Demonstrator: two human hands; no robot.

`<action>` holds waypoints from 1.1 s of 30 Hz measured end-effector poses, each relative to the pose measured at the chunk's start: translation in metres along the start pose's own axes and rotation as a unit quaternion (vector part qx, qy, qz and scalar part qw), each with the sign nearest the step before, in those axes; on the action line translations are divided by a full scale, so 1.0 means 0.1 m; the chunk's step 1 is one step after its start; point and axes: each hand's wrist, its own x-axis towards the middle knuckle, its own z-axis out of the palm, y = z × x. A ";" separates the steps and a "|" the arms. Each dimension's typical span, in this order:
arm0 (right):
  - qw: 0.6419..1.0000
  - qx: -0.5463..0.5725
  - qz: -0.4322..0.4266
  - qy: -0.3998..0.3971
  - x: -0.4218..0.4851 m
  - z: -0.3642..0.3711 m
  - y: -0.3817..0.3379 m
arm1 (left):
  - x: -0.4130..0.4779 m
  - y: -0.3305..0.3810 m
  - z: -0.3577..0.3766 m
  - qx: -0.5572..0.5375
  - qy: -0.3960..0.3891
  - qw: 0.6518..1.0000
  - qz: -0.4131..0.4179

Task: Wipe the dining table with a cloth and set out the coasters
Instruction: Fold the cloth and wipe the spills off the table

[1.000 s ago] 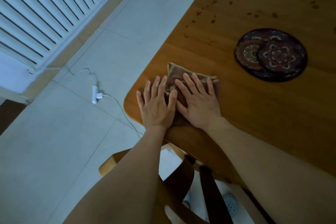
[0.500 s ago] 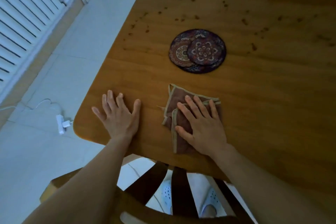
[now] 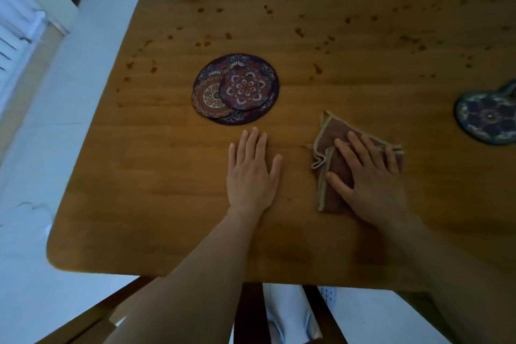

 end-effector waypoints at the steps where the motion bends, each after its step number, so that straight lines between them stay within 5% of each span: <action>1: 1.000 -0.001 0.024 0.007 0.00 -0.02 0.12 | 0.00 -0.01 0.01 0.011 0.003 1.000 0.001; 12: 0.972 0.029 0.233 0.017 0.98 -0.13 0.32 | 0.00 0.02 0.05 0.041 0.015 0.999 -0.005; 24: 0.997 0.016 0.062 0.046 0.33 0.12 -0.70 | 0.00 0.03 0.02 0.038 0.005 0.999 0.009; 33: 0.999 0.006 -0.042 0.025 -0.51 0.16 -0.23 | -0.10 -0.08 -0.01 0.024 -0.009 0.999 0.047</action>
